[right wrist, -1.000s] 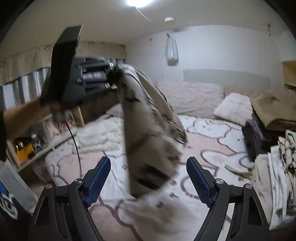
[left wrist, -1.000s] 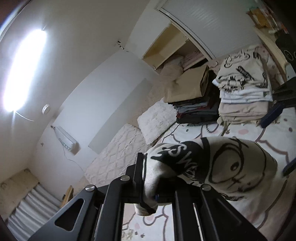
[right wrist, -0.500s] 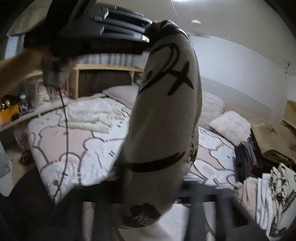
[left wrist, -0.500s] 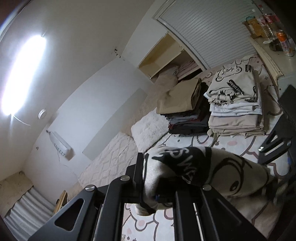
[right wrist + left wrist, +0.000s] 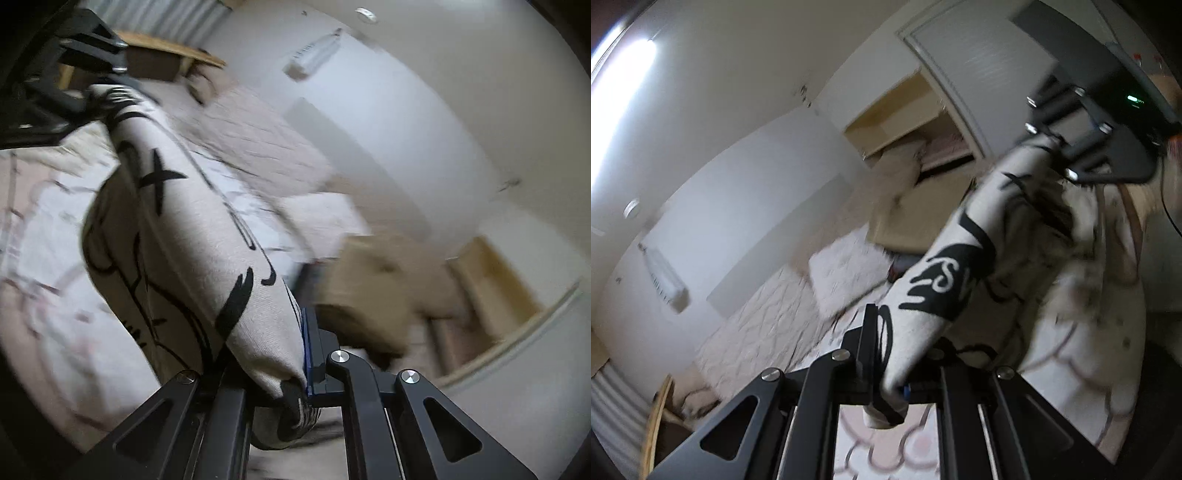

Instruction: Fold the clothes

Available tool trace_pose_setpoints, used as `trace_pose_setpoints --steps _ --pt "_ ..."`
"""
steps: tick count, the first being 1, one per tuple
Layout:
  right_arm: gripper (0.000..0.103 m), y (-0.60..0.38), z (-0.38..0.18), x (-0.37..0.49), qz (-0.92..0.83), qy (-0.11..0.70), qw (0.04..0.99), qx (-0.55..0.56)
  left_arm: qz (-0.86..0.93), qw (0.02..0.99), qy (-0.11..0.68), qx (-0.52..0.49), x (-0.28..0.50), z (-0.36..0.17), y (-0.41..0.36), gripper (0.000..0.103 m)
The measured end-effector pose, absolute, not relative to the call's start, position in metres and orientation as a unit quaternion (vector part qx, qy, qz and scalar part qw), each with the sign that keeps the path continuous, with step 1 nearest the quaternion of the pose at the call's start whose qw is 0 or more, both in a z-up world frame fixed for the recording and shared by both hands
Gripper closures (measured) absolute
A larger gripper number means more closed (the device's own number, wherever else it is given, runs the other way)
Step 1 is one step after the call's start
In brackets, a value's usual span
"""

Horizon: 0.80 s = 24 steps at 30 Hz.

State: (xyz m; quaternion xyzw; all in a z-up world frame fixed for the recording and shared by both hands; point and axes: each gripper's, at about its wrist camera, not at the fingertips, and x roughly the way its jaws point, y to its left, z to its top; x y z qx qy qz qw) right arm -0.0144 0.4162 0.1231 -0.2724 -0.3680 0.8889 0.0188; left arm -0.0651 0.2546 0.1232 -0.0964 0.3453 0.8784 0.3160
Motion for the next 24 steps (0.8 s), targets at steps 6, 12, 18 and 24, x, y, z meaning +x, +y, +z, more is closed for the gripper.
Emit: trace_pose_setpoints --steps 6,12,18,24 --pt "0.098 0.487 0.172 -0.049 0.853 -0.427 0.145 -0.263 0.882 0.348 0.302 -0.094 -0.099 0.152 0.346 0.092" --pt "0.098 0.565 0.18 -0.086 0.839 -0.415 0.207 -0.286 0.889 0.348 0.276 -0.111 -0.141 0.152 0.431 0.092" --pt "0.098 0.623 0.159 -0.119 0.836 -0.413 0.223 -0.285 0.902 0.321 0.267 -0.11 -0.165 0.134 0.476 0.092" --pt "0.098 0.656 0.115 -0.123 0.831 -0.426 0.202 -0.296 0.891 0.304 0.329 -0.069 -0.141 0.076 0.501 0.092"
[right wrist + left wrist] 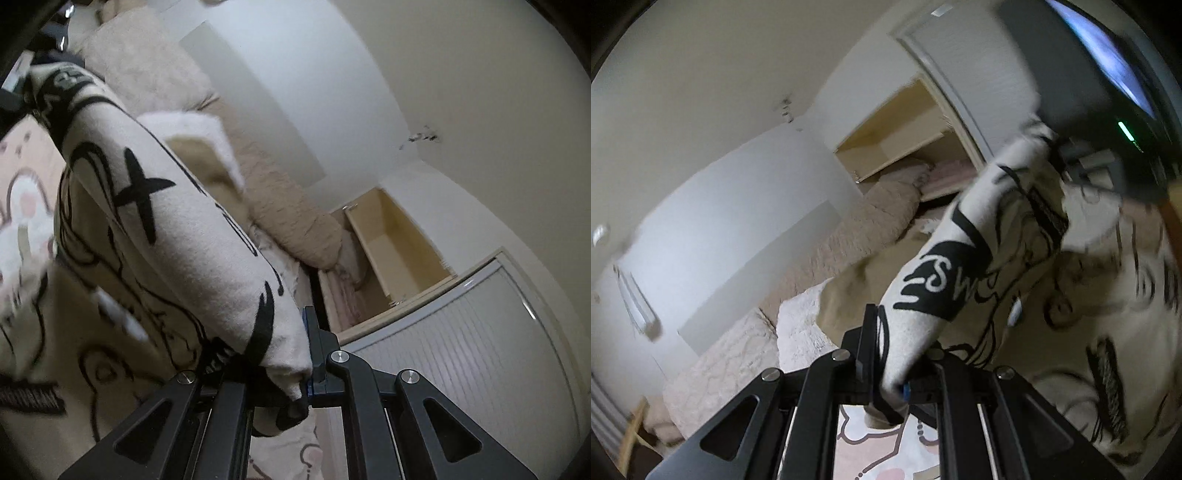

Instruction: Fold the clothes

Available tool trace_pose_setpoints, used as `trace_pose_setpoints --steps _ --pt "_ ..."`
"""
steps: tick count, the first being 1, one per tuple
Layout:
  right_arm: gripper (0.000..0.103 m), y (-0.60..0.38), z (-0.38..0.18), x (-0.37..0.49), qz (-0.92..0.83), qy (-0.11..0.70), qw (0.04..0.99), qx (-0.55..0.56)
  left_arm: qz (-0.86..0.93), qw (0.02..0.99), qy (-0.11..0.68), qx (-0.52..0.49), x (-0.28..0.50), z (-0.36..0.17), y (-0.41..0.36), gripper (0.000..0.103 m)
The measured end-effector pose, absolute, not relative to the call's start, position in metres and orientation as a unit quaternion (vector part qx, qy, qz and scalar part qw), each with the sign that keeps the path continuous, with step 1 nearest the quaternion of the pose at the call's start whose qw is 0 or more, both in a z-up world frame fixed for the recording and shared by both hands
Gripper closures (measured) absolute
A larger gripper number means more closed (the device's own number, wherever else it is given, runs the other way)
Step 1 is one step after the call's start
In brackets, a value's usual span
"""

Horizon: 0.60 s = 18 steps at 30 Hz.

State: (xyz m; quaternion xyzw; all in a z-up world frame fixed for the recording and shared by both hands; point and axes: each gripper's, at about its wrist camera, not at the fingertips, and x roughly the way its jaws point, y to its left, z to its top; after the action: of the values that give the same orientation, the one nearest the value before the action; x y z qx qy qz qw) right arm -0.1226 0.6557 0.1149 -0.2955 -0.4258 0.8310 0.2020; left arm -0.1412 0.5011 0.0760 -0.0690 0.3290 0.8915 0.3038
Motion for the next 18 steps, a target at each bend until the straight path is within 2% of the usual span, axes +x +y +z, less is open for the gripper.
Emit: trace_pose_setpoints --steps 6,13,18 --pt "0.098 0.665 0.087 -0.095 0.821 -0.451 0.18 -0.299 0.888 0.287 0.355 -0.05 -0.104 0.037 0.502 0.092" --pt "0.098 0.64 0.046 -0.033 0.736 -0.599 0.126 -0.29 0.867 0.282 0.409 -0.046 -0.042 -0.008 0.497 0.092" --pt "0.098 0.646 0.005 0.003 0.67 -0.659 0.074 -0.333 0.845 0.296 0.443 -0.052 -0.014 -0.045 0.503 0.092"
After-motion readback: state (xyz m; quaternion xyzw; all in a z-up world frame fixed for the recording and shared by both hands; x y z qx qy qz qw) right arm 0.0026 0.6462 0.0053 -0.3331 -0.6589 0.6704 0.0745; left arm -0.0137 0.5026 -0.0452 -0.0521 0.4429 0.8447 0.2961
